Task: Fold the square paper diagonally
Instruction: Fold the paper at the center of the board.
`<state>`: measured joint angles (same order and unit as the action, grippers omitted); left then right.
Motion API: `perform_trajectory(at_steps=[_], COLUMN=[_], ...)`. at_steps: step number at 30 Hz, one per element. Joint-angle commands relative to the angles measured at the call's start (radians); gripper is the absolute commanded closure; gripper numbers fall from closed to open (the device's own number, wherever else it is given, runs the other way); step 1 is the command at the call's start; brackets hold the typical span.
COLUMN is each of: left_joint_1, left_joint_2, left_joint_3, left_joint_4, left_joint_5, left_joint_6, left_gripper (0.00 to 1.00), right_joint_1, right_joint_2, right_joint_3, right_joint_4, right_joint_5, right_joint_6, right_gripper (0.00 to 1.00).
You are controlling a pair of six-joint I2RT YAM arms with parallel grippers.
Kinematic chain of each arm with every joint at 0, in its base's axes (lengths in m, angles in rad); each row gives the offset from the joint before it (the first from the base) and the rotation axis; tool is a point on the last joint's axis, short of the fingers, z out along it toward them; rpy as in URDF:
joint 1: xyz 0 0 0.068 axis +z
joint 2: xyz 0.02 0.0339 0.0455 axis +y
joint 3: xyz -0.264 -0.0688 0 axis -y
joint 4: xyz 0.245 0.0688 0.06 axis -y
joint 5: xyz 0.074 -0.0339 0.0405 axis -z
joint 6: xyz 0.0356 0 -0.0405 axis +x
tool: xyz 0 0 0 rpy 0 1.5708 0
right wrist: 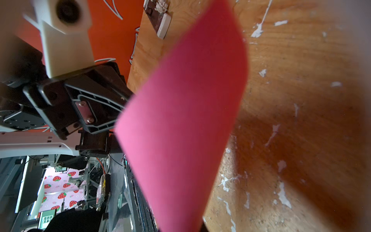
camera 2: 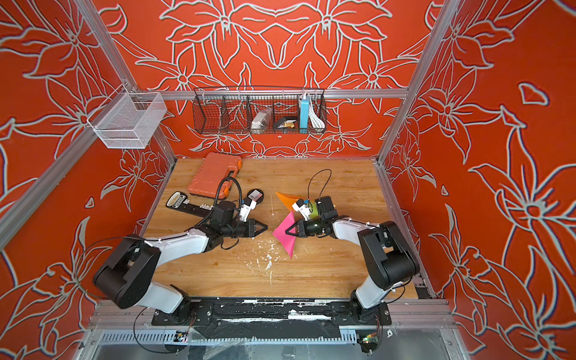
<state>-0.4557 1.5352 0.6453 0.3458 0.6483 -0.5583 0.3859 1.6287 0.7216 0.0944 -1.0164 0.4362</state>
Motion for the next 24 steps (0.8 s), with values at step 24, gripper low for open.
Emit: perform_trajectory(at_steps=[24], left_joint_1=[-0.096], left_joint_2=[0.3], left_joint_3=[0.243], left_joint_4=[-0.191], left_joint_5=[0.027], left_joint_6=[0.014], left_gripper=[0.99], right_joint_1=[0.0], right_joint_2=[0.138], right_joint_3=[-0.039], right_joint_4=[0.137], right_joint_5=[0.079], right_joint_6=[0.145], right_gripper=[0.89])
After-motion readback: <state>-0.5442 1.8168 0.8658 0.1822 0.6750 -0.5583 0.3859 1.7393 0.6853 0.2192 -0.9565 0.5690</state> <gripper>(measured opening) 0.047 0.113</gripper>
